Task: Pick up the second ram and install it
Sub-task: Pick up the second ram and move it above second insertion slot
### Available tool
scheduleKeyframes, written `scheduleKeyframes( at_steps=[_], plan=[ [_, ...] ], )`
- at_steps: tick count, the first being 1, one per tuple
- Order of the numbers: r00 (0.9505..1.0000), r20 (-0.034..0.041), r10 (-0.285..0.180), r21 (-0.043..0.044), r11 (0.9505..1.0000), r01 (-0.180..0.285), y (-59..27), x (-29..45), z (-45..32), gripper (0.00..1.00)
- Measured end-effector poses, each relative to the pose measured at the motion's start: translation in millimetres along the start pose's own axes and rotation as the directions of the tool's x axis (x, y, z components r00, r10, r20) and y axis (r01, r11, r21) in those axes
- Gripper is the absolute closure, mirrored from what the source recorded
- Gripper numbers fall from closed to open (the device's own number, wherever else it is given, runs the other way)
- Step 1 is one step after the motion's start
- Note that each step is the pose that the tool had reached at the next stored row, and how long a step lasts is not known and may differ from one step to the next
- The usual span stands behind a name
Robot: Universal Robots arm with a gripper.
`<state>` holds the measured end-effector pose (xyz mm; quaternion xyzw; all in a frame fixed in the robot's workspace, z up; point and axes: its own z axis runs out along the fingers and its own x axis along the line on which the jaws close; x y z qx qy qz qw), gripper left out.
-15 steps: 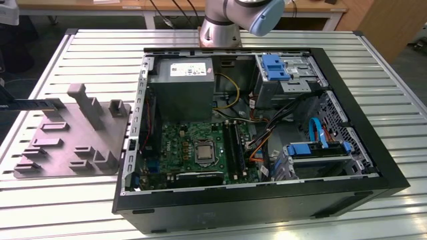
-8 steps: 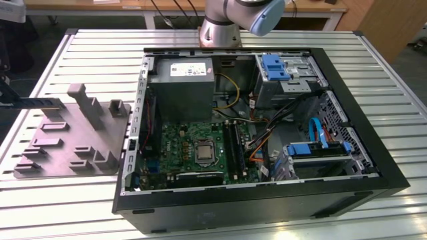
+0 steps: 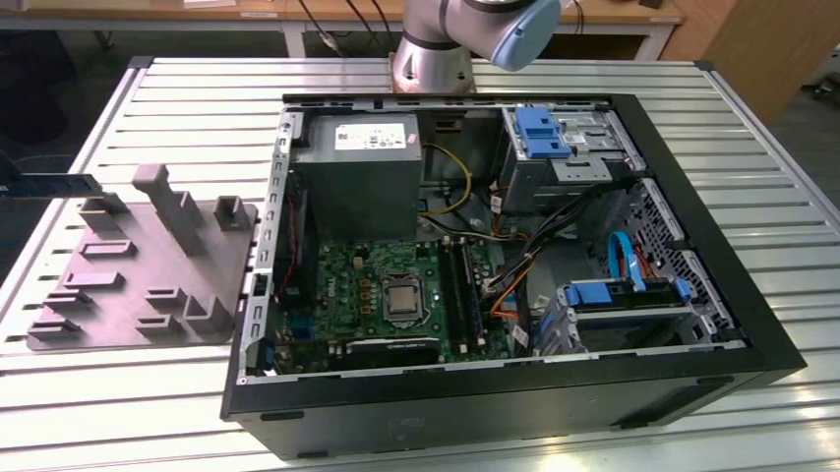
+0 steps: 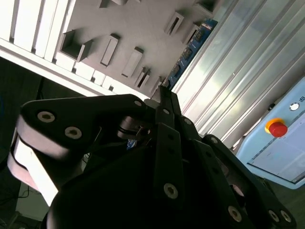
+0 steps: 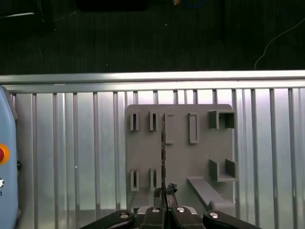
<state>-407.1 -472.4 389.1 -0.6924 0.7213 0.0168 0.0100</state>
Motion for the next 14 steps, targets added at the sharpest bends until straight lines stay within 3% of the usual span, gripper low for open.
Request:
scheduleKeyframes(
  at_steps=[8,14],
  plan=[
    [1.0,-0.0001,0.0,-0.0002,1.0,0.0,-2.0,-0.1,-0.5,0.89],
    [1.0,0.0,0.0,0.0,1.0,0.0,-15.4,-0.7,-0.4,0.89]
  ],
)
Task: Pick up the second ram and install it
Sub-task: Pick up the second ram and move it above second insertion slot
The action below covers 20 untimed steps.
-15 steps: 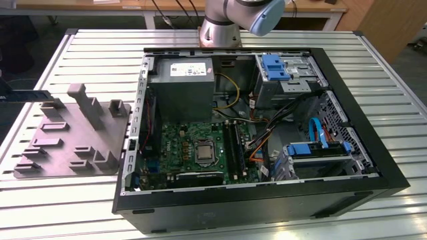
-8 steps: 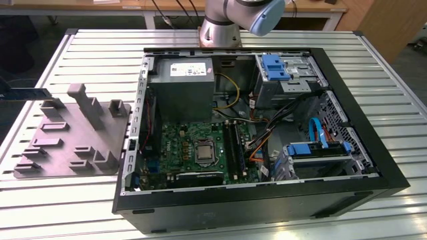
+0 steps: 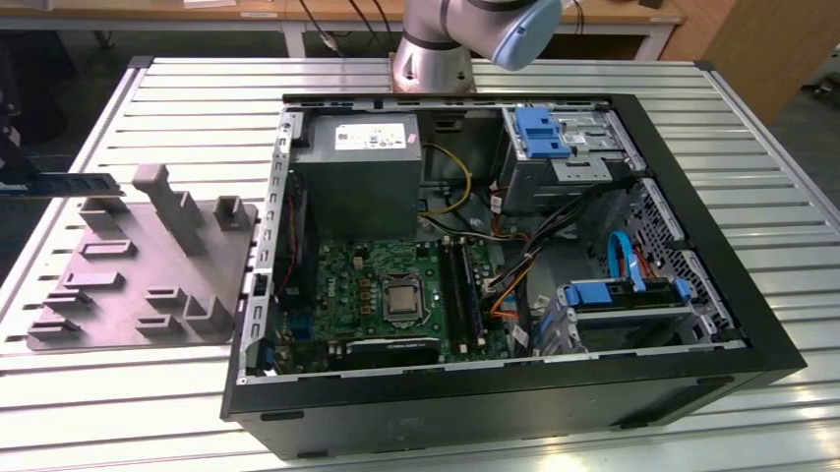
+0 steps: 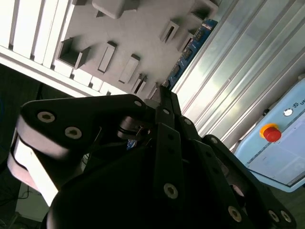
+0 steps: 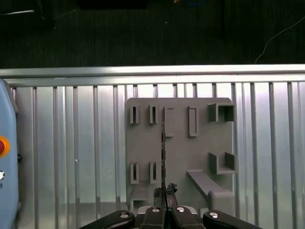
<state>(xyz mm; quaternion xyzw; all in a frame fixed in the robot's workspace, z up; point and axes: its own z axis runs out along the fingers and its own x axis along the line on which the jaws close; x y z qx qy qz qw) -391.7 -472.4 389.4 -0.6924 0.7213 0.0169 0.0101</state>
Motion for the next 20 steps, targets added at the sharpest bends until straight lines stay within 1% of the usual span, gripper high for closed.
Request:
scheduleKeyframes(
  at_steps=[7,10,17,18,20],
  plan=[
    [1.0,0.0,0.0,0.0,1.0,0.0,-22.3,-1.0,-0.2,0.89],
    [1.0,0.0001,0.0,0.0,1.0,0.0,-34.0,-1.4,-0.2,0.89],
    [1.0,0.0,0.0,-0.0001,1.0,0.0,-57.4,-2.4,-0.5,0.89],
    [1.0,0.0,0.0,-0.0001,1.0,0.0,-59.7,-2.5,-0.5,0.89],
    [1.0,-0.0002,0.0,-0.0002,1.0,0.0,-60.3,-2.5,-1.5,0.89]
  ],
)
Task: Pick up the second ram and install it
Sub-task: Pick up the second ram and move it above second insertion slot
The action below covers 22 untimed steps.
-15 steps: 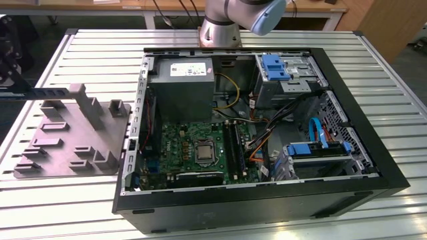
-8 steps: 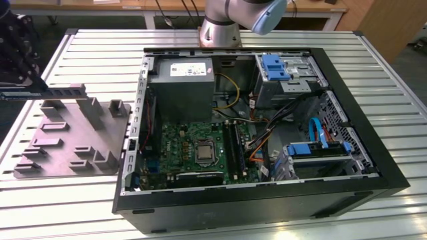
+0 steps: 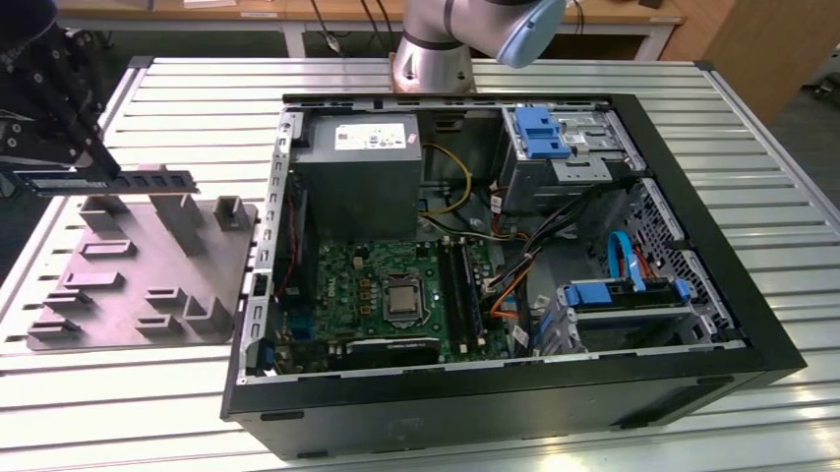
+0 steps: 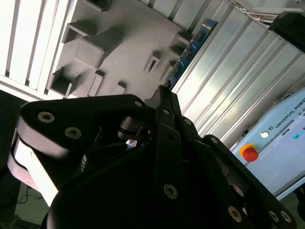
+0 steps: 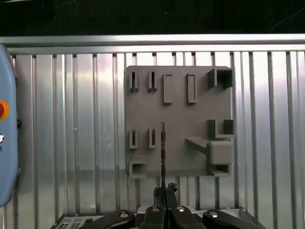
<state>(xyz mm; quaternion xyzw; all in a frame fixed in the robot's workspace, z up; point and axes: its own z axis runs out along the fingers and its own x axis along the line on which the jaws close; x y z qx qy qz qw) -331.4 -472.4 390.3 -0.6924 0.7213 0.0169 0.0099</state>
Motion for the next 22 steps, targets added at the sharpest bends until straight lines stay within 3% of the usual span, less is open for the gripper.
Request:
scheduleKeyframes(
  at_steps=[6,9,22],
  plan=[
    [1.0,0.0004,0.0,0.0003,1.0,0.0,-1.2,-0.2,-3.9,0.89],
    [1.0,0.0001,0.0,0.0001,1.0,0.0,-9.1,-0.6,-4.1,0.89],
    [1.0,0.0002,0.0,-0.0016,1.0,0.0,-64.3,-2.8,-4.6,0.89]
  ],
)
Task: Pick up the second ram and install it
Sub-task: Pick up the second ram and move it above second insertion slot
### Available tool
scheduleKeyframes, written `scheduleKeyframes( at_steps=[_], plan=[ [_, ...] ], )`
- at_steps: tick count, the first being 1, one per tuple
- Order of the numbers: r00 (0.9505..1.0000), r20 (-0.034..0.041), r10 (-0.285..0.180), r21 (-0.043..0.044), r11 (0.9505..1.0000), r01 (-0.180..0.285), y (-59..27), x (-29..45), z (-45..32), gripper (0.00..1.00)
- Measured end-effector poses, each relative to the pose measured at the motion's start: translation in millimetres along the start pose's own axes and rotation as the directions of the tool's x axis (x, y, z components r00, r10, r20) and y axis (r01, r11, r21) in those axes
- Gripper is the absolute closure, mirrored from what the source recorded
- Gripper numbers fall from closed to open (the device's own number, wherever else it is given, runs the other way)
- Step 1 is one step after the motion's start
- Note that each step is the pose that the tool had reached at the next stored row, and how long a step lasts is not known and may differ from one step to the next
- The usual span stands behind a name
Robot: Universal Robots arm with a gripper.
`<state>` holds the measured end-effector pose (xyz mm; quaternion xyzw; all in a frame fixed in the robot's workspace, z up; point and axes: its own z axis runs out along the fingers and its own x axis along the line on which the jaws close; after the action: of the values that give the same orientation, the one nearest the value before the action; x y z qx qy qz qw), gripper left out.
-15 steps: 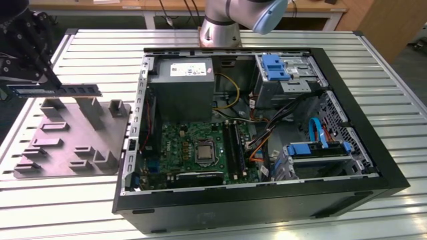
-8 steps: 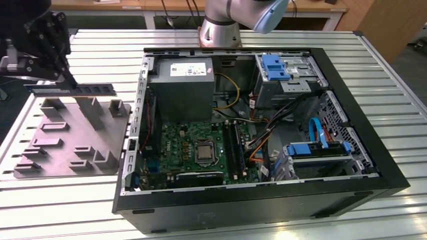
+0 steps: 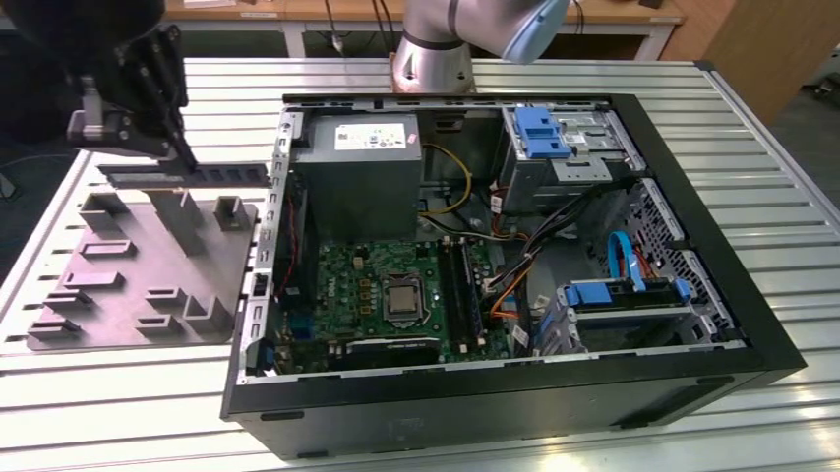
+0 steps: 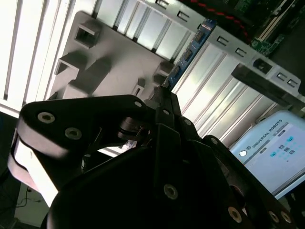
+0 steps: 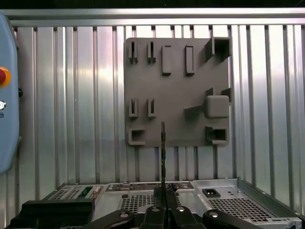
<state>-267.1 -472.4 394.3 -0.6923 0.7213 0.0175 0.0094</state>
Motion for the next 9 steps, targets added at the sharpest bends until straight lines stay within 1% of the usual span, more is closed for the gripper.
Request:
scheduleKeyframes(
  at_steps=[9],
  plan=[
    [1.0,-0.0002,0.0,-0.0023,1.0,0.0,-40.7,-1.6,-0.5,0.89]
  ],
)
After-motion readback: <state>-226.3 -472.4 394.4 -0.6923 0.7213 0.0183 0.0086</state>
